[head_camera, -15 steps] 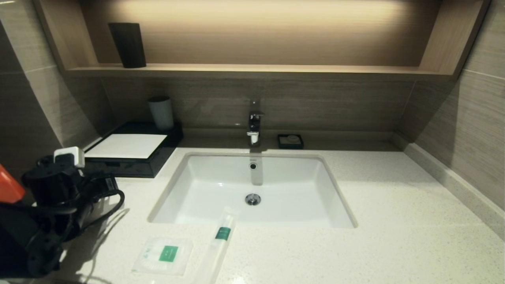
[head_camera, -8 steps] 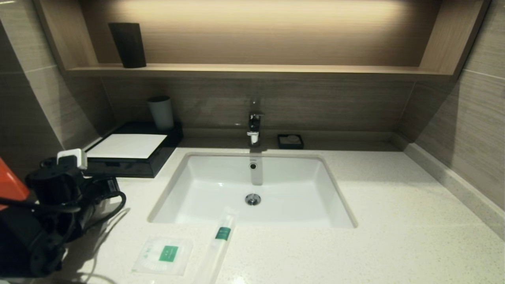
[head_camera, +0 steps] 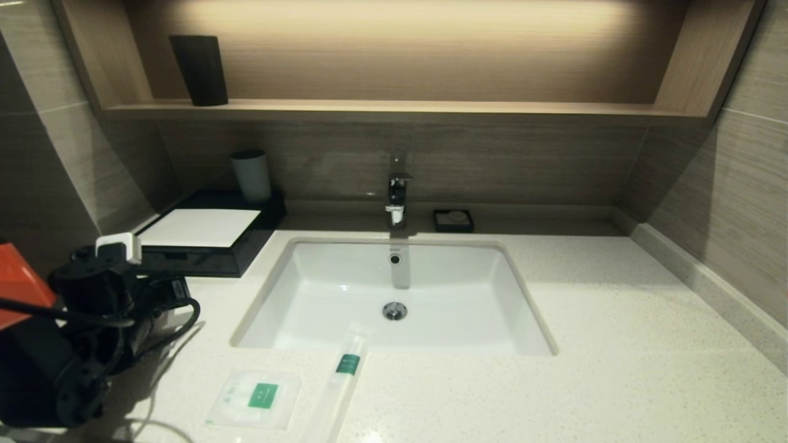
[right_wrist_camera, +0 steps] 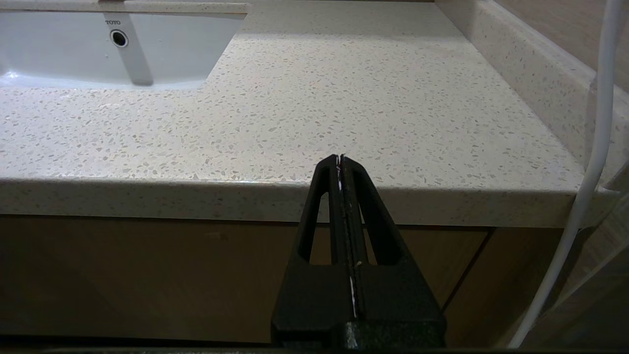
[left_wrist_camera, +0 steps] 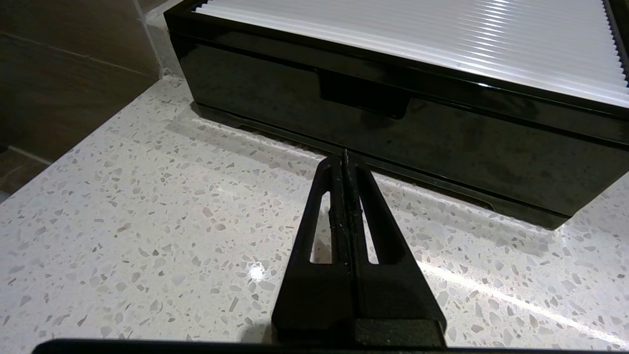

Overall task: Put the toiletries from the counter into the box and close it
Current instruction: Open the drawer

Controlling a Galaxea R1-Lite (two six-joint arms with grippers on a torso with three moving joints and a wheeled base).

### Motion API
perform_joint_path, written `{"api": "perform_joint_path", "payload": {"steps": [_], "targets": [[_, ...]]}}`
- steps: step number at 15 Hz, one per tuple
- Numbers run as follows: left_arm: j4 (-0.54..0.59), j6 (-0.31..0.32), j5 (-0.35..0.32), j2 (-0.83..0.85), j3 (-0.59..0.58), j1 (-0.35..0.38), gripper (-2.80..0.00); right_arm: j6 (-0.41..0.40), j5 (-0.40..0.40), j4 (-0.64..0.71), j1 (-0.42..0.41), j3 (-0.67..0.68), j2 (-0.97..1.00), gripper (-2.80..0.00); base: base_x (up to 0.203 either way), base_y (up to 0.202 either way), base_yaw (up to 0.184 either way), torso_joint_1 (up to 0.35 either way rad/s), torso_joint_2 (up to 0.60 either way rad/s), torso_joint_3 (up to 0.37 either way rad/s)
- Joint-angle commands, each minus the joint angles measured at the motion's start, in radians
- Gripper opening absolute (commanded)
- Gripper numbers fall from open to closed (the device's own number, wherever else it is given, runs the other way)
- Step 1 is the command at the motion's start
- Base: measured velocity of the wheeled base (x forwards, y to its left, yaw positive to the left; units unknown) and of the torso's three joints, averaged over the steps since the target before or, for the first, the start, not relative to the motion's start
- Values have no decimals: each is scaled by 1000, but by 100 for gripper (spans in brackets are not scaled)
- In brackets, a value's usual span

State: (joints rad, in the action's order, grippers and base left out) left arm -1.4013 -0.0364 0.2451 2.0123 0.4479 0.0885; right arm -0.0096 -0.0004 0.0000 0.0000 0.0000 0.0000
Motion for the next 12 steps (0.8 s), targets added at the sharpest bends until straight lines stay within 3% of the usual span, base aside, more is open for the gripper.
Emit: {"api": "perform_joint_path", "payload": {"steps": [1,12], "targets": [[-8,0,1,8,3,0,-280,0,0,0,0,0,0,-280,0,0,0,0,0,0],[-6,1,-2,37,35,-14,-280,0,0,0,0,0,0,-280,0,0,0,0,0,0]]}}
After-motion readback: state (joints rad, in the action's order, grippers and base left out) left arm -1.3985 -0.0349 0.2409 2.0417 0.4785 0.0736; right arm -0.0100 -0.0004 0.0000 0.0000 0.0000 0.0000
